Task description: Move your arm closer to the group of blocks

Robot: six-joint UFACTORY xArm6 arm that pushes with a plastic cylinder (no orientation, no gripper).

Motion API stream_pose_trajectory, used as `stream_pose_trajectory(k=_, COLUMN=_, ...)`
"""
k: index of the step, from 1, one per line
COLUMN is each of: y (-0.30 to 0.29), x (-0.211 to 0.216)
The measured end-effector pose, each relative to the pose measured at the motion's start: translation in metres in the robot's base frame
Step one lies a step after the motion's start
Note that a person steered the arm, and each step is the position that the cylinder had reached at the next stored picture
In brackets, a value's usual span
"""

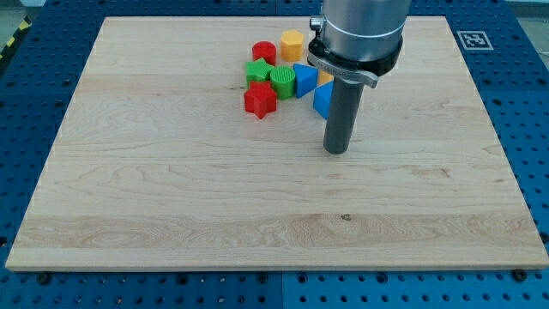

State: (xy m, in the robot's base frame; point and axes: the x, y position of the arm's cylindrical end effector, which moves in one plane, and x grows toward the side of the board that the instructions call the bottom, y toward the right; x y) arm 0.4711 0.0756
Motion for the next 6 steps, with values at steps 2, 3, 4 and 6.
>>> stream_pose_trajectory(k=2, y=0.000, x=0.000)
stream_pose_trajectory(k=3, y=0.000, x=0.001)
stream_pose_trajectory(k=4, y=-0.039, x=0.004)
stream_pose_trajectory(k=6, y=-0.182, x=-0.034)
